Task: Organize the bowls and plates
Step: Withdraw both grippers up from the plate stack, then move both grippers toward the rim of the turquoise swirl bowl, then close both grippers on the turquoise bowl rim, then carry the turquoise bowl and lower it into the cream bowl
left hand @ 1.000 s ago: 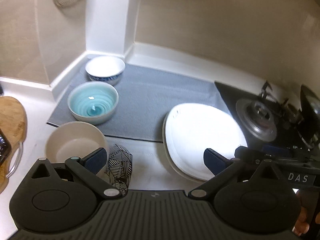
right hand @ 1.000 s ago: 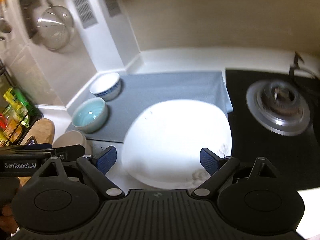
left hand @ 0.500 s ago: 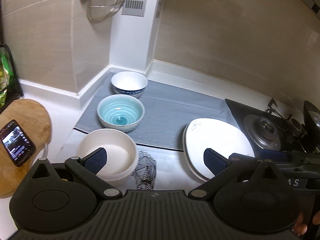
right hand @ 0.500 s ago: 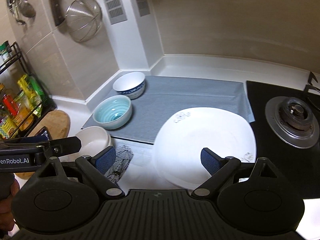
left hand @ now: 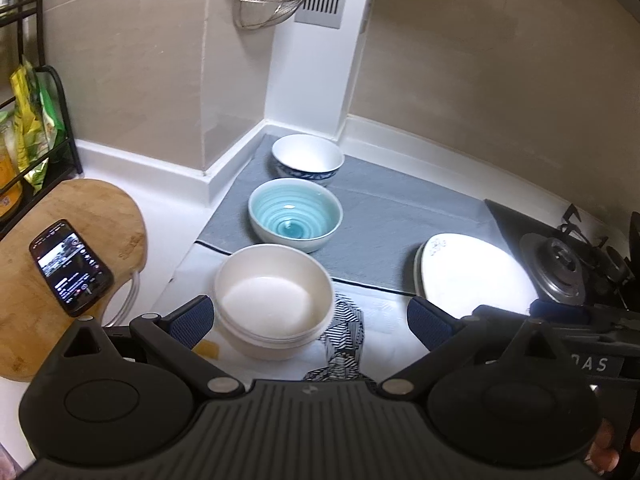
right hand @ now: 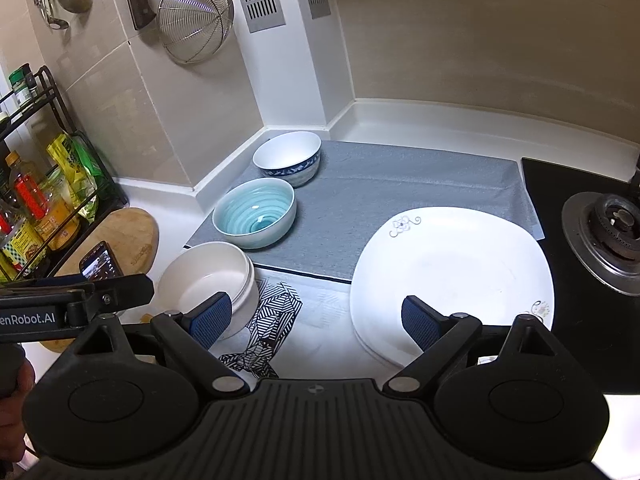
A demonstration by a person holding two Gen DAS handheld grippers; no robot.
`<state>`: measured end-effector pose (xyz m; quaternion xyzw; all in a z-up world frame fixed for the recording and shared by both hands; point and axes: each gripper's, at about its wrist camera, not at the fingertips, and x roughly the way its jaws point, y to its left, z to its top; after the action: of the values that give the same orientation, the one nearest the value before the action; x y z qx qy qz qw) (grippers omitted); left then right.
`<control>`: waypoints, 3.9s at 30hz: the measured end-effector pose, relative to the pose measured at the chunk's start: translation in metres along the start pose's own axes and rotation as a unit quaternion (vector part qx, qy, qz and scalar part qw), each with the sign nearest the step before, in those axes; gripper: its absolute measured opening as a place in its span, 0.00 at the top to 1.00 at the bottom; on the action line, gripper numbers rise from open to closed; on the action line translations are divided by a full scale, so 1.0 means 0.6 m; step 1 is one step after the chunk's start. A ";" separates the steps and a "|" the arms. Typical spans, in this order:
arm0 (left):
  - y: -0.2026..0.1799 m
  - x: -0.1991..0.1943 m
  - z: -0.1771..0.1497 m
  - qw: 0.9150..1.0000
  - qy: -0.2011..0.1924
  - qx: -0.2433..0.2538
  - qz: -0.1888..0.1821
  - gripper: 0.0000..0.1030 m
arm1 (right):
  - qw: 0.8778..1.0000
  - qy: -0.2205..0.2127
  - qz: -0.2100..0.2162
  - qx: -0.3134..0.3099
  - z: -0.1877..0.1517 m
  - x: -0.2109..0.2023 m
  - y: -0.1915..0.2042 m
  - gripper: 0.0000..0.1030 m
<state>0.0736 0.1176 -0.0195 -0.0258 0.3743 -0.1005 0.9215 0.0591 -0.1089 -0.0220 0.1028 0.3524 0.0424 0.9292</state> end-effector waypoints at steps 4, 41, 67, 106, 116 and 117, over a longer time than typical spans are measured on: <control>0.014 0.008 0.009 1.000 0.003 -0.002 0.014 0.00 | 1.000 -0.004 0.000 0.003 0.007 0.007 0.001 0.10; 0.116 0.368 0.209 0.983 0.146 -0.093 0.058 0.00 | 0.992 0.122 0.031 -0.012 0.184 0.412 -0.023 0.10; 0.103 0.472 0.204 0.974 0.219 -0.056 0.031 0.67 | 0.983 0.161 0.058 -0.068 0.176 0.498 -0.004 0.54; 0.098 0.321 0.223 0.988 0.143 -0.057 0.027 0.78 | 0.985 0.110 0.106 -0.077 0.208 0.375 0.040 0.86; 0.107 0.254 0.187 0.987 0.141 -0.059 0.042 0.78 | 0.981 0.111 0.126 -0.095 0.181 0.327 0.067 0.86; 0.107 0.249 0.183 0.987 0.143 -0.059 0.043 0.78 | 0.981 0.112 0.127 -0.096 0.177 0.322 0.069 0.86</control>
<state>0.2653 0.1469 -0.0508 -0.0497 0.5082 -0.0408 0.8588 0.2740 -0.0567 -0.0601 0.0516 0.4324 0.2054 0.8764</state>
